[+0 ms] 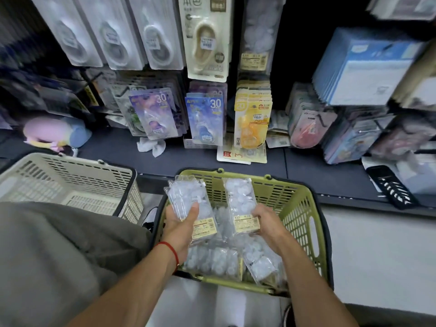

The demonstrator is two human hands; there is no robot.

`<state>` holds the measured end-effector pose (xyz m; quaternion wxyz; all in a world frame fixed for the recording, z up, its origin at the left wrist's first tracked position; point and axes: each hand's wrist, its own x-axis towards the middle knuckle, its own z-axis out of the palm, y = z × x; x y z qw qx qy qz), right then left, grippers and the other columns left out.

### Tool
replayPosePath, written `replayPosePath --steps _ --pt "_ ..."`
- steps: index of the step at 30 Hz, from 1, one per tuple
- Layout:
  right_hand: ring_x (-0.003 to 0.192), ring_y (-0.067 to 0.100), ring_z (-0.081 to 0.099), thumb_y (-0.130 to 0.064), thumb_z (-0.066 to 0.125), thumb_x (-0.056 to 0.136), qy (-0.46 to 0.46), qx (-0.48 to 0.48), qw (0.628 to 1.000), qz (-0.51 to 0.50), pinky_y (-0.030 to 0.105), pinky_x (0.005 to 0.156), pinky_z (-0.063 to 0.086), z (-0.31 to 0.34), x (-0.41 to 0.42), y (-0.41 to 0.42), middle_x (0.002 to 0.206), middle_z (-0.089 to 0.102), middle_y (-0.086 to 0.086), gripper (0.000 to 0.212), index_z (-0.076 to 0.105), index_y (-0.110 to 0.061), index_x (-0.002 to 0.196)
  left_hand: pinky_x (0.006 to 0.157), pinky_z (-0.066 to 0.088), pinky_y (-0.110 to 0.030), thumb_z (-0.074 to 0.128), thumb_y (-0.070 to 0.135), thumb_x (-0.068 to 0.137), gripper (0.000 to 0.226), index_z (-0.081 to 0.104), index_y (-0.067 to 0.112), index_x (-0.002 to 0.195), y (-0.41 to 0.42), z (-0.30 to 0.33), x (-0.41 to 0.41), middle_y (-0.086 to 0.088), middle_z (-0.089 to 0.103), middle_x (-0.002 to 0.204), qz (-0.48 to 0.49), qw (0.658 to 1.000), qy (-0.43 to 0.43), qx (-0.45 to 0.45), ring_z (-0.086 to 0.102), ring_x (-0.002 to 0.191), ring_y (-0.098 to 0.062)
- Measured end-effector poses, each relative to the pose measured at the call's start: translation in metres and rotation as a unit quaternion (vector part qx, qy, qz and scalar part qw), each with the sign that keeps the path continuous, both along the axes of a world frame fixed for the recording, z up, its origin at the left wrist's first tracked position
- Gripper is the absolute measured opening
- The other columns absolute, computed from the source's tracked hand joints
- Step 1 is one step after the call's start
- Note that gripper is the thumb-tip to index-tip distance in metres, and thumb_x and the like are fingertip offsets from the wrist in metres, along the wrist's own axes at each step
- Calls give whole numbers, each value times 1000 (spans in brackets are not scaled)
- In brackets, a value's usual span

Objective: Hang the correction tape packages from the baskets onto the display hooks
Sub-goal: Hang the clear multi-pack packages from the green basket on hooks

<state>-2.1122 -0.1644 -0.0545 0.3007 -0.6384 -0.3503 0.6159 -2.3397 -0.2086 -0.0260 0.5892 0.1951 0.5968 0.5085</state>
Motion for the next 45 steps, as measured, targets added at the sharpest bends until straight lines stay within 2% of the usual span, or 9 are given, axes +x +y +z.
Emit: replayPosePath --steps 4,9,13,17,23,28,34,37,45 --pt "78 25 75 -11 51 91 39 98 993 48 40 60 54 60 -1 8 94 72 24 22 58 6 104 78 62 -65 72 51 92 47 45 45 130 9 41 20 -8 77 121 -80 995 -14 50 79 96 -39" --pt "71 12 67 -31 52 76 -47 205 975 70 31 63 49 155 -8 29 77 72 -5 18 68 -25 82 69 64 -41 78 51 84 53 49 44 126 47 110 36 -4 74 130 -114 978 -11 177 79 100 -29" --pt "75 9 67 -43 55 94 -115 302 940 104 26 64 50 214 -3 51 83 73 -9 22 66 -35 77 120 33 -38 88 60 73 114 17 47 161 90 160 32 24 23 162 -155 951 64 259 31 148 -3" --pt "83 12 67 -48 49 108 -159 366 911 106 36 73 54 251 7 76 83 68 -11 31 63 -35 84 122 34 -43 94 58 66 116 26 40 159 129 206 27 10 43 162 -175 925 106 320 42 149 -15" --pt "66 9 44 -73 42 92 -188 428 883 39 34 61 34 267 27 101 69 46 -17 43 44 -32 79 103 43 -23 89 61 69 87 38 56 139 162 235 14 37 58 131 -160 889 233 362 55 119 17" --pt "87 38 61 -71 41 92 -176 452 874 3 57 80 53 273 24 115 91 61 15 52 48 -20 91 83 40 4 81 58 72 68 35 70 121 168 235 7 60 46 113 -55 883 273 378 49 103 32" --pt "70 10 42 -51 44 109 -169 478 862 2 39 68 39 271 9 132 77 43 -8 40 42 -20 84 93 38 -18 80 63 68 82 32 57 134 167 232 -2 40 43 127 -32 893 271 359 43 105 35" --pt "65 6 36 -47 46 109 -170 484 858 -27 34 65 35 271 0 133 70 38 -15 39 40 -22 80 105 43 -29 85 63 70 90 37 48 143 166 229 -5 19 53 139 -25 897 263 353 52 124 9" --pt "58 9 34 -40 53 108 -116 477 868 -81 20 50 36 275 -6 127 69 35 -3 42 41 -13 77 117 45 -48 84 69 59 103 38 42 148 166 228 -8 8 60 142 -38 904 228 361 58 131 -12"
